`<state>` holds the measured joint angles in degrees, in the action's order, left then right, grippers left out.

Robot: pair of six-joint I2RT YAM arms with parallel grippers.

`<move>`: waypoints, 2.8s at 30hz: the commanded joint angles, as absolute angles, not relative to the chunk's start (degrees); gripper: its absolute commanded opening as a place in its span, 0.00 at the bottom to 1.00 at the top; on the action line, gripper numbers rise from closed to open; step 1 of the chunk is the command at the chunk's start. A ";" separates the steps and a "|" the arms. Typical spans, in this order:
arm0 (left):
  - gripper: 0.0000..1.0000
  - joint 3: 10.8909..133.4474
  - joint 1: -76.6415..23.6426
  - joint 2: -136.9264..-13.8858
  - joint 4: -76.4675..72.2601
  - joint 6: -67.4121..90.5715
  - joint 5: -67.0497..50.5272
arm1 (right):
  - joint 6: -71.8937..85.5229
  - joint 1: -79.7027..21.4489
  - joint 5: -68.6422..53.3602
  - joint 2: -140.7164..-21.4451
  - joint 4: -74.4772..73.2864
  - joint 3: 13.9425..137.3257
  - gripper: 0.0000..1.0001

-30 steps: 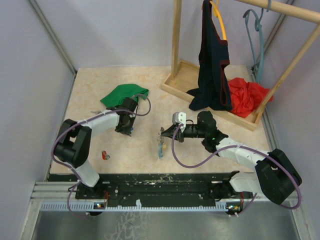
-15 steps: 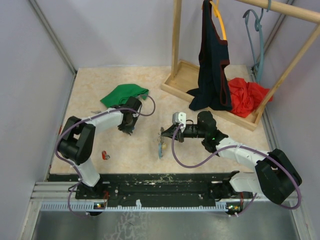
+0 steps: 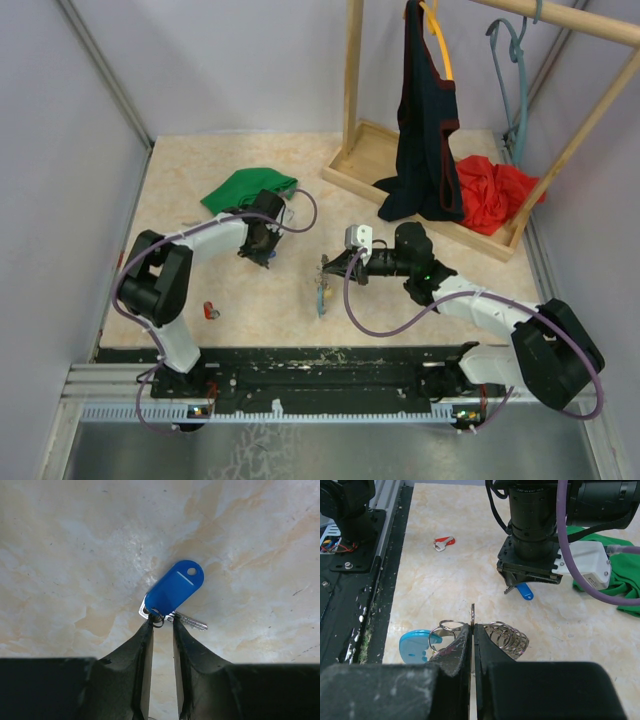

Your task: Put the keys on the keyring

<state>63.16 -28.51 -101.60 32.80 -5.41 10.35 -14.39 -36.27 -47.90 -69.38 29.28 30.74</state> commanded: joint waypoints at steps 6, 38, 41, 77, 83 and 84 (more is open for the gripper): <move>0.30 63.91 -27.69 -99.56 33.96 -10.48 4.18 | -15.38 -36.94 -49.04 -67.28 31.37 32.53 0.00; 0.24 66.83 -26.46 -103.99 35.40 -12.04 2.54 | -15.37 -36.84 -48.95 -67.15 31.31 32.59 0.00; 0.23 66.96 -26.46 -104.66 35.16 -11.97 1.91 | -15.33 -36.90 -48.96 -67.17 31.37 32.58 0.00; 0.01 50.19 -29.43 -85.03 -2.24 3.35 -21.63 | -14.89 -36.90 -51.22 -68.12 30.08 34.07 0.00; 0.01 48.00 -34.57 -90.29 -17.98 5.40 -22.50 | -14.93 -36.90 -51.70 -67.58 28.19 35.12 0.00; 0.01 47.13 -34.88 -90.91 -20.53 5.82 -22.62 | -14.86 -36.85 -51.69 -67.49 28.06 35.12 0.00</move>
<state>49.36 -33.01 -87.61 -6.76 3.68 -20.67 -14.85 -36.29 -50.00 -69.06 27.05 31.33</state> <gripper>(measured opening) 0.008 0.009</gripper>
